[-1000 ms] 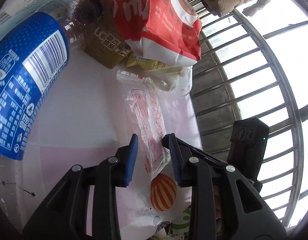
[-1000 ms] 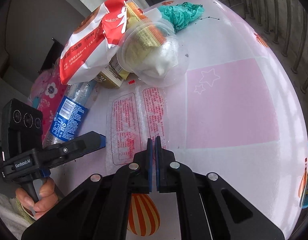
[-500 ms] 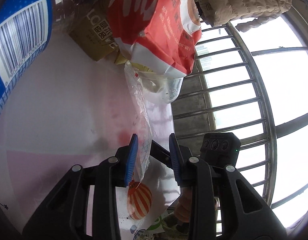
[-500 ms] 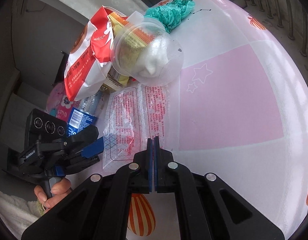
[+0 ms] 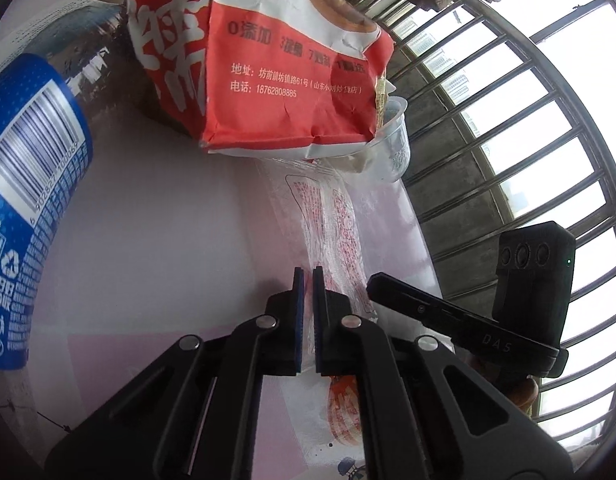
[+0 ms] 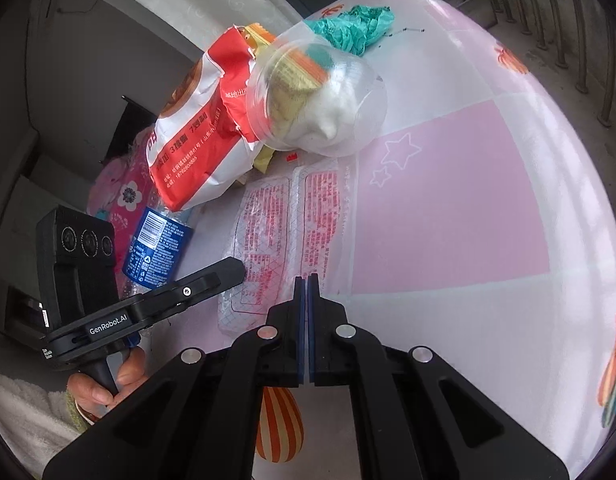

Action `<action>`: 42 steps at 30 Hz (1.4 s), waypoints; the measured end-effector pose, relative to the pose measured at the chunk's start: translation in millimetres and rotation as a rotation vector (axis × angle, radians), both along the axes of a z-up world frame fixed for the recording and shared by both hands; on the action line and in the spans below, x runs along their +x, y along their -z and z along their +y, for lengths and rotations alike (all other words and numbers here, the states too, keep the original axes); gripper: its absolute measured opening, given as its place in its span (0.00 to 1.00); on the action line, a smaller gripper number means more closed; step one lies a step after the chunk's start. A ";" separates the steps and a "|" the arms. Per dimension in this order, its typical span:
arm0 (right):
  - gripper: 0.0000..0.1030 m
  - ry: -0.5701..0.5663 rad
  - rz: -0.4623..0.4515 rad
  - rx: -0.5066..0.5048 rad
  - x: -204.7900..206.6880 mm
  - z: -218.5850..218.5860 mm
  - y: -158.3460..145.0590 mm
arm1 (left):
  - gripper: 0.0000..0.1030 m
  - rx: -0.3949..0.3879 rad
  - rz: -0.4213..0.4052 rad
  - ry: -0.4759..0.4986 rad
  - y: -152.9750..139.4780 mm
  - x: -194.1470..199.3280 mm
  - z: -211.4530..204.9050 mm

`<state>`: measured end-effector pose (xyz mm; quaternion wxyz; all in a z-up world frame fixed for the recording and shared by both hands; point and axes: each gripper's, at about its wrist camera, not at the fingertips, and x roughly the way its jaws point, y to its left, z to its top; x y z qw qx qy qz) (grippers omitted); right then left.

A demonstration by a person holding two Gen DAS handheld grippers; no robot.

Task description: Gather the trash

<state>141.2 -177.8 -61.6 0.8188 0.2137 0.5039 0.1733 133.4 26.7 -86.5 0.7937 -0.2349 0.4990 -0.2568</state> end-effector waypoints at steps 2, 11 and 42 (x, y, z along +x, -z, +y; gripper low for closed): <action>0.06 0.019 -0.058 -0.051 -1.0 -4.3 -14.4 | 0.02 0.006 0.003 -0.009 -0.8 -0.7 7.1; 0.63 -0.077 -0.275 -0.224 48.5 9.2 -54.0 | 0.02 -0.006 0.001 -0.038 -4.6 -2.7 22.0; 0.55 0.025 -0.137 -0.189 -15.4 -15.6 -35.6 | 0.02 0.019 0.013 -0.005 -0.3 -5.4 14.2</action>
